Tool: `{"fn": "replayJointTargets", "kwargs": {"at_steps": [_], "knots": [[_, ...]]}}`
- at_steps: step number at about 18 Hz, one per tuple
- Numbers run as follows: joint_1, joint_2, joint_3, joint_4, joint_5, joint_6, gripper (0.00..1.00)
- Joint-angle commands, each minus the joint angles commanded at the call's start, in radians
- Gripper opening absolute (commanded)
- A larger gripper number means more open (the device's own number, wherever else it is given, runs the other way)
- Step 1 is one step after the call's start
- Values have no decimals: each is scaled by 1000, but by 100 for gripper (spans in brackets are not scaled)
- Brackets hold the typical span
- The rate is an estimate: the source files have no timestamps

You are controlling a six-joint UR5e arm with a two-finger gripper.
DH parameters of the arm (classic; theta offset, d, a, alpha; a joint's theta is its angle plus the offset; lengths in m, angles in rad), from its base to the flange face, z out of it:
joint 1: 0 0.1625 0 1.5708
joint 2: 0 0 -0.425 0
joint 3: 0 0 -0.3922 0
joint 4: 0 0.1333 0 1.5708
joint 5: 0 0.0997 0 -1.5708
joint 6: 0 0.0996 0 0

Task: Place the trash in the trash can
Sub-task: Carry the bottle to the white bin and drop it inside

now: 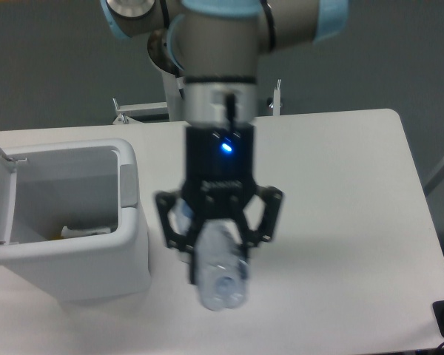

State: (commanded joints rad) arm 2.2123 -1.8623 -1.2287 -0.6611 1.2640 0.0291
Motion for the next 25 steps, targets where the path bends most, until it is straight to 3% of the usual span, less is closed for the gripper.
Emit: {"fn": "replayJointTargets", "kwargs": {"at_steps": [4,5,6,9,12,14,17,22,25], "knots": [[-117,-3,-58,2,-2,8,62],[-132,-3,-72,2,-2,8,73],[-144,8,-98,2,-2,8,74],[-154,43,-127,3,-5,12,100],[-145,67,-136,0,-2,28,100],[-76,83,-135,0,2,28,100],[94,92,-135,-8,47,58,100],[298,89,-202,-28,67,369,100],[334,92,-259,-110,83,601,100]]}}
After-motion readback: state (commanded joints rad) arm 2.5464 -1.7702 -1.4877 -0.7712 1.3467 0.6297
